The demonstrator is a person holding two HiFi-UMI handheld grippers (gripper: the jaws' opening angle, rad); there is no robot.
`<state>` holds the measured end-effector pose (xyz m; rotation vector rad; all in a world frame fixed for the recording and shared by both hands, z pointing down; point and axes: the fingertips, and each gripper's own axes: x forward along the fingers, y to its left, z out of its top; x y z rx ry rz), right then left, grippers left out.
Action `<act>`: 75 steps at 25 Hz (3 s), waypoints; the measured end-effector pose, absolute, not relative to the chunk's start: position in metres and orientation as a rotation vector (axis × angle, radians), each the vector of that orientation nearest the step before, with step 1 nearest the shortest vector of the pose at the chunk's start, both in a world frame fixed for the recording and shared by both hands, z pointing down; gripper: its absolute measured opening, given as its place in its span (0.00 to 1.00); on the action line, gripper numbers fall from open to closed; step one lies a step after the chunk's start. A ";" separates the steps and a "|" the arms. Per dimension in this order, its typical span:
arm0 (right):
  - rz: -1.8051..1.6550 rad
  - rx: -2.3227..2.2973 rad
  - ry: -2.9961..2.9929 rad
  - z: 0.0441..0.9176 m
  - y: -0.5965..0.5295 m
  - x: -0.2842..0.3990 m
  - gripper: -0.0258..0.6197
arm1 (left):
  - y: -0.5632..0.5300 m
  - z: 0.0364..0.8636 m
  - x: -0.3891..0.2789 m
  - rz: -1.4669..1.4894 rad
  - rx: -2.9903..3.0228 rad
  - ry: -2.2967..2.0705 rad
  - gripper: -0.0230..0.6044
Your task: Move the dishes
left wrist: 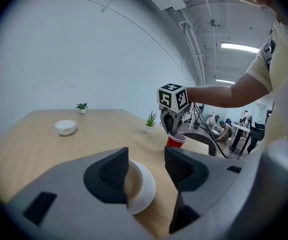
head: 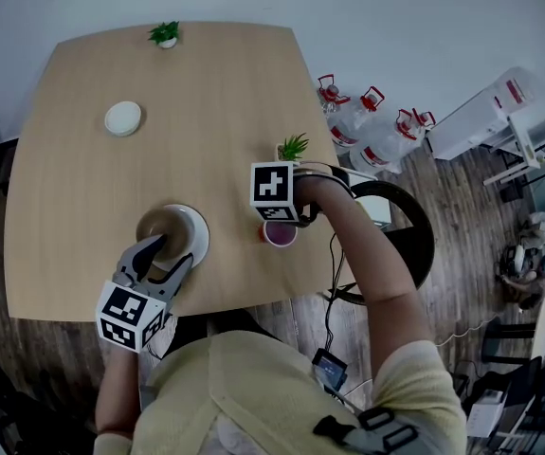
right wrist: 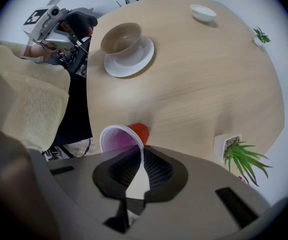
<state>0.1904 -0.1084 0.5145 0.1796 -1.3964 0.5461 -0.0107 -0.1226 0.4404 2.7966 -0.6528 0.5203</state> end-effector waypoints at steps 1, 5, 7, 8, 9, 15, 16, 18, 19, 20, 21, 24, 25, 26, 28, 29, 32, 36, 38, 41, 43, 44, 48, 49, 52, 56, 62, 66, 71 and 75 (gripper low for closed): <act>0.555 0.168 -1.382 0.516 -0.107 0.193 0.09 | -0.122 0.441 -0.011 0.519 2.792 -0.650 0.41; 0.579 0.162 -1.396 0.516 -0.109 0.190 0.09 | -0.122 0.439 -0.012 0.508 2.787 -0.641 0.41; 0.578 0.172 -1.415 0.517 -0.112 0.188 0.09 | -0.123 0.439 -0.011 0.509 2.788 -0.639 0.41; 0.573 0.176 -1.420 0.518 -0.114 0.188 0.09 | -0.124 0.439 -0.011 0.511 2.787 -0.638 0.41; 0.566 0.181 -1.424 0.518 -0.115 0.189 0.09 | -0.124 0.440 -0.011 0.513 2.786 -0.637 0.41; 0.554 0.205 -1.486 0.514 -0.120 0.185 0.16 | -0.125 0.441 -0.009 0.510 2.780 -0.630 0.41; 0.553 0.205 -1.496 0.513 -0.120 0.184 0.17 | -0.125 0.441 -0.008 0.509 2.780 -0.628 0.41; 0.546 0.210 -1.513 0.512 -0.121 0.182 0.21 | -0.125 0.440 -0.007 0.509 2.780 -0.625 0.41; 0.543 0.215 -1.523 0.512 -0.122 0.181 0.22 | -0.125 0.441 -0.007 0.510 2.779 -0.626 0.41; 0.540 0.222 -1.534 0.511 -0.123 0.181 0.23 | -0.125 0.441 -0.008 0.510 2.779 -0.627 0.41; 0.535 0.230 -1.546 0.510 -0.124 0.180 0.23 | -0.126 0.441 -0.009 0.508 2.778 -0.629 0.41; 0.519 0.260 -1.589 0.502 -0.128 0.178 0.24 | -0.128 0.441 -0.012 0.496 2.774 -0.645 0.41; 0.511 0.271 -1.602 0.498 -0.130 0.178 0.24 | -0.130 0.440 -0.014 0.491 2.772 -0.654 0.41; 0.501 0.282 -1.614 0.494 -0.131 0.178 0.24 | -0.131 0.439 -0.015 0.486 2.768 -0.665 0.41; 0.472 0.309 -1.638 0.486 -0.134 0.179 0.24 | -0.135 0.438 -0.019 0.483 2.759 -0.688 0.41; 0.453 0.323 -1.651 0.481 -0.135 0.178 0.23 | -0.137 0.438 -0.021 0.486 2.750 -0.700 0.41; 0.386 0.359 -1.700 0.469 -0.135 0.171 0.21 | -0.140 0.441 -0.027 0.493 2.716 -0.728 0.41; 0.273 0.458 -1.792 0.451 -0.141 0.158 0.20 | -0.145 0.444 -0.036 0.505 2.678 -0.773 0.41; 0.221 0.547 -1.850 0.439 -0.149 0.151 0.20 | -0.150 0.446 -0.040 0.509 2.662 -0.797 0.41; 0.170 0.668 -1.936 0.424 -0.157 0.138 0.20 | -0.155 0.447 -0.047 0.504 2.638 -0.838 0.41; 0.147 0.737 -1.980 0.418 -0.157 0.132 0.20 | -0.156 0.447 -0.051 0.498 2.624 -0.862 0.41; 0.134 0.772 -1.996 0.416 -0.158 0.130 0.20 | -0.157 0.448 -0.053 0.497 2.617 -0.875 0.41; 0.088 0.926 -2.024 0.407 -0.158 0.129 0.20 | -0.159 0.451 -0.058 0.492 2.585 -0.934 0.41; 0.074 0.972 -2.029 0.403 -0.158 0.129 0.20 | -0.160 0.451 -0.059 0.488 2.576 -0.950 0.41; 0.072 1.099 -2.088 0.388 -0.158 0.124 0.20 | -0.164 0.453 -0.064 0.477 2.544 -0.998 0.41; 0.091 1.184 -2.136 0.382 -0.151 0.111 0.20 | -0.169 0.460 -0.070 0.489 2.499 -1.052 0.41; 0.181 1.291 -2.203 0.389 -0.144 0.091 0.20 | -0.173 0.467 -0.077 0.502 2.442 -1.095 0.41; 0.310 1.369 -2.245 0.398 -0.141 0.084 0.20 | -0.173 0.479 -0.080 0.553 2.393 -1.108 0.41; 0.412 1.398 -2.256 0.416 -0.135 0.074 0.17 | -0.175 0.496 -0.084 0.621 2.314 -1.113 0.41; 0.468 1.416 -2.245 0.432 -0.131 0.069 0.16 | -0.174 0.508 -0.083 0.652 2.268 -1.095 0.40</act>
